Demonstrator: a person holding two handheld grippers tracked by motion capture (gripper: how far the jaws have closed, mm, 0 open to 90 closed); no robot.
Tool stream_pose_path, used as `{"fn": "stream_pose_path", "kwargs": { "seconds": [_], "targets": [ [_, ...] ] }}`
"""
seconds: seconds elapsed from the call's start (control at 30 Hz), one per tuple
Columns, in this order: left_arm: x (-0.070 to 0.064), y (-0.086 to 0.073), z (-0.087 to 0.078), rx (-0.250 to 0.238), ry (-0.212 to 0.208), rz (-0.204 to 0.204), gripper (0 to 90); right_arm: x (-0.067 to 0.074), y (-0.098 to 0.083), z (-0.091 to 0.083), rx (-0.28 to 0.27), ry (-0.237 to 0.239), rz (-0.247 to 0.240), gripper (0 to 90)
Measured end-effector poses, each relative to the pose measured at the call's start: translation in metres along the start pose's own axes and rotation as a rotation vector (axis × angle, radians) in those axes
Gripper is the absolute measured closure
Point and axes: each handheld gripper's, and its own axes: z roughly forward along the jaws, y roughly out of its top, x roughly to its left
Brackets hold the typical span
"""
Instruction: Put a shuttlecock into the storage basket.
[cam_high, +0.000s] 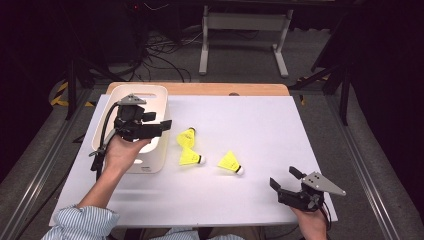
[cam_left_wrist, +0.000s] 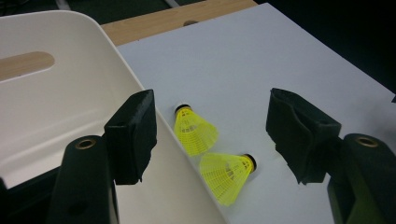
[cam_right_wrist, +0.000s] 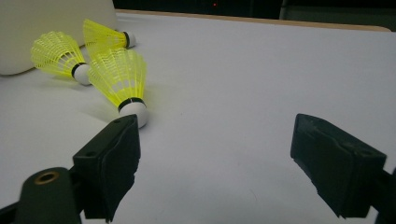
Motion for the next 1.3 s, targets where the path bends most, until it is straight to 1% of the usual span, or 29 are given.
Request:
{"fn": "stream_pose_path", "kwargs": {
  "seconds": [0.2, 0.47, 0.5, 0.57, 0.67, 0.73, 0.83, 0.9, 1.0, 1.03, 1.13, 1.17, 1.27, 1.3],
  "targets": [
    [-0.006, 0.005, 0.008, -0.008, -0.002, 0.036, 35.5, 0.001, 0.004, 0.002, -0.001, 0.01, 0.009, 16.9],
    [-0.013, 0.01, 0.02, -0.01, -0.023, 0.062, 35.2, 0.007, 0.019, 0.017, 0.026, 0.057, -0.019, 20.7],
    [-0.015, 0.011, 0.023, -0.008, -0.031, 0.072, 35.2, 0.008, 0.021, 0.021, 0.03, 0.066, -0.025, 21.1],
    [-0.016, 0.013, 0.026, -0.008, -0.039, 0.074, 35.9, 0.012, 0.026, 0.027, 0.031, 0.076, -0.032, 21.8],
    [-0.016, 0.014, 0.031, -0.01, -0.06, 0.072, 36.4, 0.017, 0.032, 0.036, 0.033, 0.09, -0.039, 22.6],
    [-0.016, 0.014, 0.033, -0.016, -0.068, 0.072, 36.8, 0.023, 0.038, 0.043, 0.038, 0.099, -0.057, 23.3],
    [-0.017, 0.015, 0.036, -0.022, -0.085, 0.072, 36.9, 0.03, 0.046, 0.052, 0.039, 0.114, -0.073, 24.5],
    [-0.017, 0.015, 0.037, -0.021, -0.086, 0.076, 36.8, 0.032, 0.049, 0.055, 0.039, 0.121, -0.075, 25.1],
    [-0.021, 0.015, 0.039, -0.02, -0.092, 0.071, 36.8, 0.041, 0.059, 0.067, 0.042, 0.144, -0.083, 27.0],
    [-0.021, 0.015, 0.04, -0.017, -0.091, 0.076, 36.8, 0.043, 0.062, 0.07, 0.047, 0.149, -0.087, 27.4],
    [-0.023, 0.016, 0.042, -0.01, -0.084, 0.084, 36.9, 0.051, 0.07, 0.079, 0.057, 0.164, -0.103, 28.4],
    [-0.024, 0.016, 0.042, -0.005, -0.083, 0.087, 36.9, 0.056, 0.076, 0.085, 0.052, 0.172, -0.115, 29.0],
    [-0.025, 0.016, 0.044, 0.008, -0.085, 0.079, 37.1, 0.061, 0.085, 0.092, 0.054, 0.185, -0.116, 29.7],
    [-0.025, 0.016, 0.044, 0.008, -0.085, 0.079, 37.1, 0.061, 0.085, 0.092, 0.054, 0.185, -0.116, 29.7]
  ]
}}
